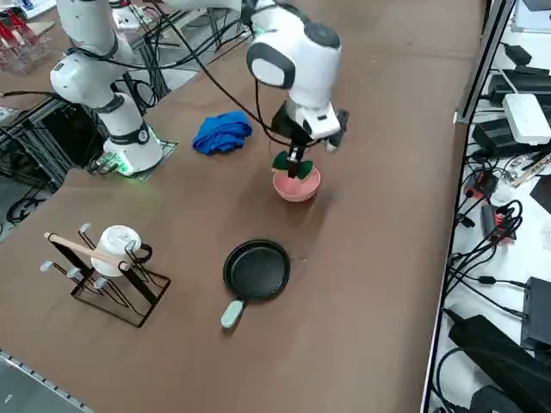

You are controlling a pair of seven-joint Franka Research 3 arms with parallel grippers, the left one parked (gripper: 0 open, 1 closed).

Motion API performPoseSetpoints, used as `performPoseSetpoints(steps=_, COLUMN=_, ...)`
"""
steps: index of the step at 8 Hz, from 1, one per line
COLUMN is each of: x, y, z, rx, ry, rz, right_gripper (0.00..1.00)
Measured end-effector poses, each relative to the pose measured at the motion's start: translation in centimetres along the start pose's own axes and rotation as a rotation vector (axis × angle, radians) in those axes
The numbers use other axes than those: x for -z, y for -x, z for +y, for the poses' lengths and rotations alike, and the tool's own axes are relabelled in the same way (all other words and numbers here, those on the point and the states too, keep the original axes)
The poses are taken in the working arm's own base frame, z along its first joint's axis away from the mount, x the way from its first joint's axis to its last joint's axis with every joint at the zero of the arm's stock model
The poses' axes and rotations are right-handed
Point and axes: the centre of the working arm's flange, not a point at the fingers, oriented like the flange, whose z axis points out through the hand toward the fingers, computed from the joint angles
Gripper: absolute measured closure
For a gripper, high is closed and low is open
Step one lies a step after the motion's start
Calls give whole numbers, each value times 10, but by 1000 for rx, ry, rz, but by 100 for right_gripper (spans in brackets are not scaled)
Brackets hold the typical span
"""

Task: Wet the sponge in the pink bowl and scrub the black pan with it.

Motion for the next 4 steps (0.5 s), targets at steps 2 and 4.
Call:
performPoseSetpoints(steps=2, x=-22, y=-6, z=-5, rx=-15, ry=-44, rz=-21, right_gripper=81)
performPoseSetpoints(steps=4, x=-31, y=-9, z=-13, rx=-20, ry=-72, rz=-22, right_gripper=81)
